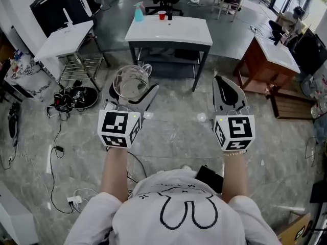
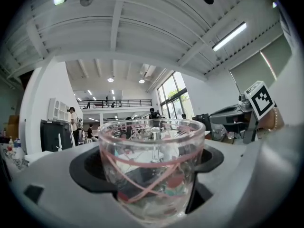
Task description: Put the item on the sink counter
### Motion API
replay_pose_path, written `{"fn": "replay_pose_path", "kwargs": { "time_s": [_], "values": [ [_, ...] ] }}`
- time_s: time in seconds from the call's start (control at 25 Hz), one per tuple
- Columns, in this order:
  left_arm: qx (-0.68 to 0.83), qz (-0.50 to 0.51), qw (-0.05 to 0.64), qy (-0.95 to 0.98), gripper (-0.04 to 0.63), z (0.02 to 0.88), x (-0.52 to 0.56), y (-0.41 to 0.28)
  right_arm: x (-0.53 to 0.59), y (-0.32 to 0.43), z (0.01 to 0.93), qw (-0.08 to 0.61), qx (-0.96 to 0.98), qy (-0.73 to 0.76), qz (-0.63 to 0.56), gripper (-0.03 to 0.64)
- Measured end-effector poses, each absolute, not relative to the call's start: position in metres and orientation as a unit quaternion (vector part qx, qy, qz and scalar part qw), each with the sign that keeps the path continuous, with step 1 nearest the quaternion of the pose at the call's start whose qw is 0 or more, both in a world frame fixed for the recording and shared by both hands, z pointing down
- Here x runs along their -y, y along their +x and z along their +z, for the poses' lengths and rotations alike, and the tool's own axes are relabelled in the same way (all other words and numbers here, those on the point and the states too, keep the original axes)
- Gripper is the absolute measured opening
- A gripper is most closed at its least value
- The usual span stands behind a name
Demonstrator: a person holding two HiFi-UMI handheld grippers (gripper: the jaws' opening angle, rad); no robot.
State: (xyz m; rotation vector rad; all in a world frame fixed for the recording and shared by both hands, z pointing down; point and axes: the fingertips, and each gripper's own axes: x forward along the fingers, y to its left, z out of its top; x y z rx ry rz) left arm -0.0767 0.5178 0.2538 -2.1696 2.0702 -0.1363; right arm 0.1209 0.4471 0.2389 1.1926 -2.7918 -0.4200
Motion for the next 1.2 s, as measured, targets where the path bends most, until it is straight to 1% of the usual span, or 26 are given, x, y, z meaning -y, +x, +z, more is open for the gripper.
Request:
{"fn": "replay_pose_path", "kwargs": {
  "time_s": [0.28, 0.6, 0.84, 1.2],
  "values": [
    [-0.675, -0.053, 0.077, -0.732, 0.48, 0.258, -0.518, -0.096, -0.452, 0.101, 0.244, 0.015, 0.905, 0.407, -0.124, 0.029],
    [-0.674, -0.047, 0.065, -0.735, 0.48, 0.266, -0.483, -0.112, -0.424, 0.08, 0.258, 0.026, 0.907, 0.405, -0.109, 0.029],
    [-0.677, -0.049, 0.061, -0.732, 0.479, 0.275, -0.419, -0.118, -0.357, 0.074, 0.265, 0.019, 0.91, 0.401, -0.105, 0.029],
    [-0.686, -0.045, 0.068, -0.723, 0.48, 0.267, -0.269, -0.123, -0.205, 0.056, 0.263, 0.02, 0.921, 0.374, -0.109, 0.029]
  ]
}}
